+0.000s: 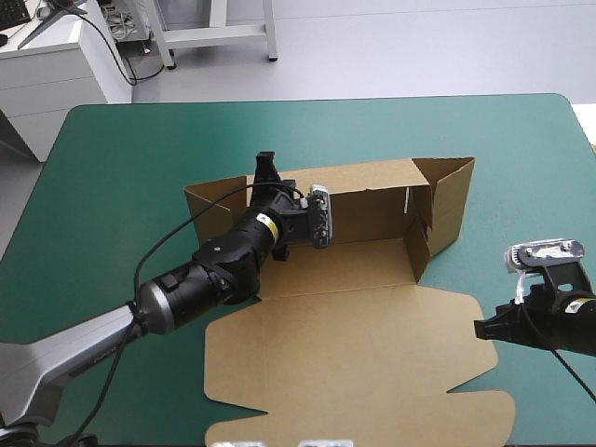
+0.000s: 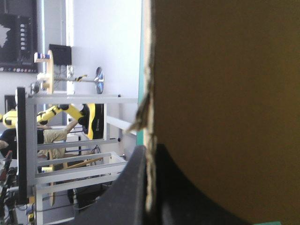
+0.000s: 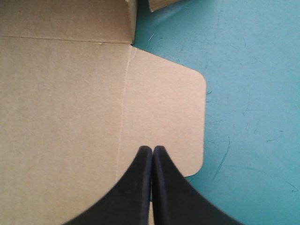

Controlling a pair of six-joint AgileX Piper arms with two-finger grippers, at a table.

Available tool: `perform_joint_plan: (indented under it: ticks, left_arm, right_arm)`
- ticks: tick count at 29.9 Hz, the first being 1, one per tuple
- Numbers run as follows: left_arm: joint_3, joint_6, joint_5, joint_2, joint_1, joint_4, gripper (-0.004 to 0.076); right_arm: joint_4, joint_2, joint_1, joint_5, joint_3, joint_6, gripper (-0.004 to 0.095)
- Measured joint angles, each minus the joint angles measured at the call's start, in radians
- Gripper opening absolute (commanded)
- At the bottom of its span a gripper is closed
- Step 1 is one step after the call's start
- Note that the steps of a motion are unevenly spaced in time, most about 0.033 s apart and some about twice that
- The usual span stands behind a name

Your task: Fold the box

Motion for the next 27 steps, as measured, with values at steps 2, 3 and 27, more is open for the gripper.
perform_joint_plan:
  ticks: [2, 3, 27]
  left_arm:
    - [0.003, -0.107, 0.027, 0.01, -0.035, 0.092, -0.0009]
    - [0.005, -0.15, 0.028, 0.011, -0.051, 0.132, -0.0009]
    - [0.038, -0.365, 0.217, 0.121, -0.167, 0.403, -0.0008]
  right_arm:
    - [0.0, 0.0, 0.0, 0.0, 0.0, 0.0, -0.0019]
    - [0.0, 0.0, 0.0, 0.0, 0.0, 0.0, -0.0019]
    - [0.003, 0.0, 0.0, -0.001, 0.0, -0.003, -0.0009]
